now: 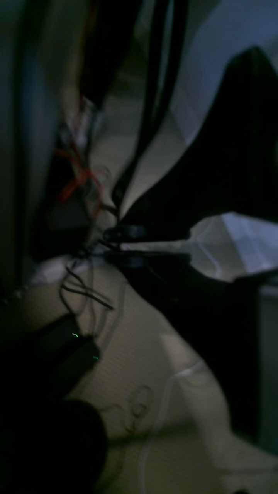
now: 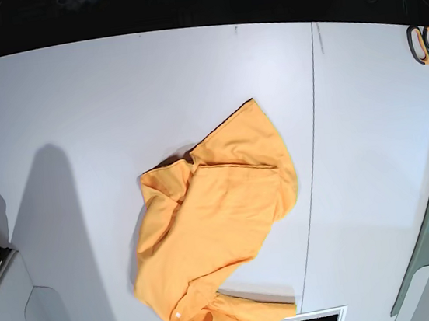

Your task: Layout the t-shirt on the table in an organized manner, then fold the t-shirt properly

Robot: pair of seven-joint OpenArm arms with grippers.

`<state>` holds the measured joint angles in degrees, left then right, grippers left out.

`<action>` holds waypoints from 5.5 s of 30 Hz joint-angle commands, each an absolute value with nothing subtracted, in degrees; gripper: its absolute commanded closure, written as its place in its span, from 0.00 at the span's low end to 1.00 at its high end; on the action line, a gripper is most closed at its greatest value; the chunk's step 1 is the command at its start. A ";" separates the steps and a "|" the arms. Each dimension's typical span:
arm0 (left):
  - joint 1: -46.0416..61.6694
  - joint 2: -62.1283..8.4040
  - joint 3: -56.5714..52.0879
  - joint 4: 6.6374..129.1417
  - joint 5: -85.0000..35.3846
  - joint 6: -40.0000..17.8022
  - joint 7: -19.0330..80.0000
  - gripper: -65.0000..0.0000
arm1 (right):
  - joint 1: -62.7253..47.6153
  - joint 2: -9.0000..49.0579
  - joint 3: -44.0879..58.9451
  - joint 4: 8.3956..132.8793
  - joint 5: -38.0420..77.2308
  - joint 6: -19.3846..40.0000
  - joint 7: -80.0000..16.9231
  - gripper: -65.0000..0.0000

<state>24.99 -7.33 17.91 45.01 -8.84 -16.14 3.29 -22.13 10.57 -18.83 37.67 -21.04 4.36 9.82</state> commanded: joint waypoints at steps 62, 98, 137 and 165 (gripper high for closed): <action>2.66 -16.51 5.30 74.02 -27.11 -28.51 21.63 0.44 | 9.80 3.05 -4.56 64.66 10.33 6.20 -4.51 0.49; 16.53 -18.13 17.34 84.93 -43.03 -40.00 34.33 1.00 | -1.80 10.79 10.44 88.95 4.99 8.95 -14.02 1.00; -22.06 -2.81 14.57 53.39 -20.56 -33.19 16.80 0.40 | -6.61 2.15 14.46 88.49 13.19 13.08 -27.14 0.55; -23.94 2.61 14.55 60.18 -21.50 -36.82 30.35 1.00 | -10.50 2.22 14.57 88.49 12.84 13.10 -24.36 0.55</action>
